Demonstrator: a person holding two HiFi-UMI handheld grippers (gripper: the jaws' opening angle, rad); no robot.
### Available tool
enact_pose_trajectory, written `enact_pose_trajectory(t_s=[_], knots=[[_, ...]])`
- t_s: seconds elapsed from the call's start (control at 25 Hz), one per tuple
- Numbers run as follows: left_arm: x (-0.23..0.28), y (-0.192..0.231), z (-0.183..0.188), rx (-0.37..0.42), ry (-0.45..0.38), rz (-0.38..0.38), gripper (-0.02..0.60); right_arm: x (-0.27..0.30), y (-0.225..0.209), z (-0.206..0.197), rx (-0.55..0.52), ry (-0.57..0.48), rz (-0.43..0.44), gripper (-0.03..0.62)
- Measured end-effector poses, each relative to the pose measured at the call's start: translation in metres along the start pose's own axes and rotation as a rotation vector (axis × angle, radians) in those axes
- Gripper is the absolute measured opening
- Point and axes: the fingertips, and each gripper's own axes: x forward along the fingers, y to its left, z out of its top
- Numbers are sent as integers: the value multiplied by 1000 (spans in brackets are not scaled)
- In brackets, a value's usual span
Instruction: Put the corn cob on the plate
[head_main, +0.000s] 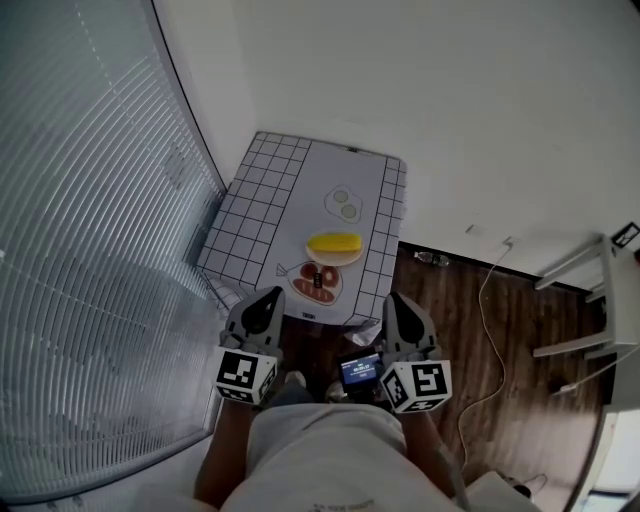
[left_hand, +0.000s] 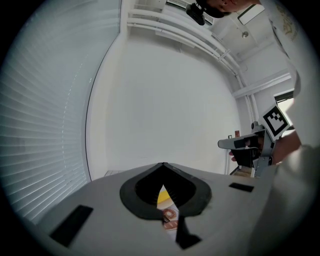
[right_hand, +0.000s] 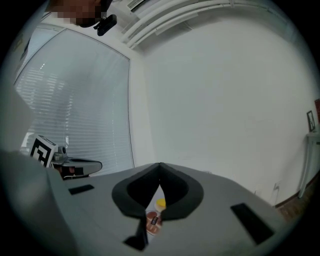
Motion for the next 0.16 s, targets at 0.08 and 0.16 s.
enact_pose_trajectory(t_s=[0.08,0.16], knots=[[0,2,0,-1,0,1,8,0,1,-1,1,1,0,6],[1,3,-1,-1,0,1,8,1,3,-2,0,4,1,6]])
